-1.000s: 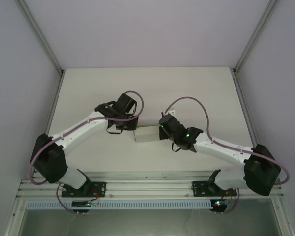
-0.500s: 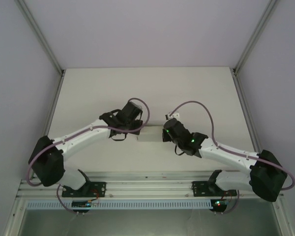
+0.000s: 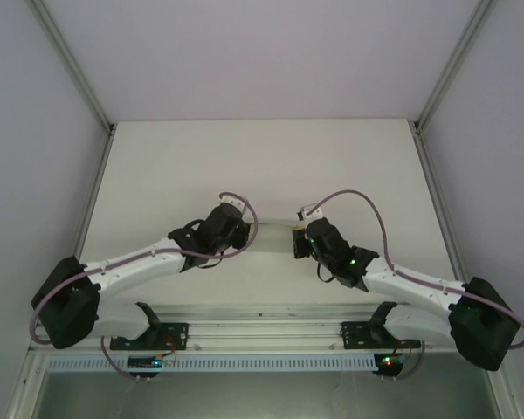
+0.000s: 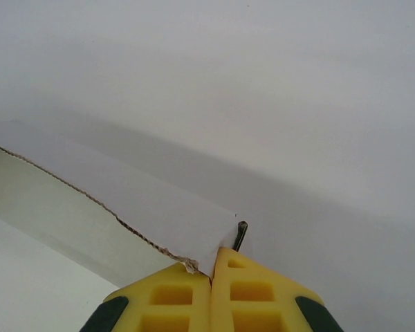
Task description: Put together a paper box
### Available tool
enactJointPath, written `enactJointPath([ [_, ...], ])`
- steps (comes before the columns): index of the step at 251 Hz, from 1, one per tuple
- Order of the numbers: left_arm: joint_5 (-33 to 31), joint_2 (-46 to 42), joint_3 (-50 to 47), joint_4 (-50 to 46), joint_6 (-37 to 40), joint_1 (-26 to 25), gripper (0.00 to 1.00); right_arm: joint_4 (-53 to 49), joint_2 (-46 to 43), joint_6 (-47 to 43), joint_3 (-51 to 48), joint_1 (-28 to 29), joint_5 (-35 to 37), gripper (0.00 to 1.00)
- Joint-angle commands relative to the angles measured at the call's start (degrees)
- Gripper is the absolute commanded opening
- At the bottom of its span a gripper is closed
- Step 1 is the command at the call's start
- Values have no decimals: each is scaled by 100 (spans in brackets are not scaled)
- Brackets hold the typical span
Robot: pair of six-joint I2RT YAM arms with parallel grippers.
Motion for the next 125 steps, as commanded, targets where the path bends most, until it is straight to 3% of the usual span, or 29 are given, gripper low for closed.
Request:
enactJointPath([
  [1,869,314,-522,-674,-89,-209,4,-756,291,-132,-446,85,-1111,0],
  [29,813,329,-640,-545,-125,-263,4,-836,307,53,-396,76,-1085,0],
  [53,702,401,-590,-583,-149,-282,2,-1062,95,268,-131,-46,-1042,8],
  [115,440,401,-382,-822,-133,-324,1,-1002,-834,513,453,-569,-1657,68],
  [125,411,401,-335,-870,-129,-329,1,-946,-951,542,443,-646,-1703,73],
])
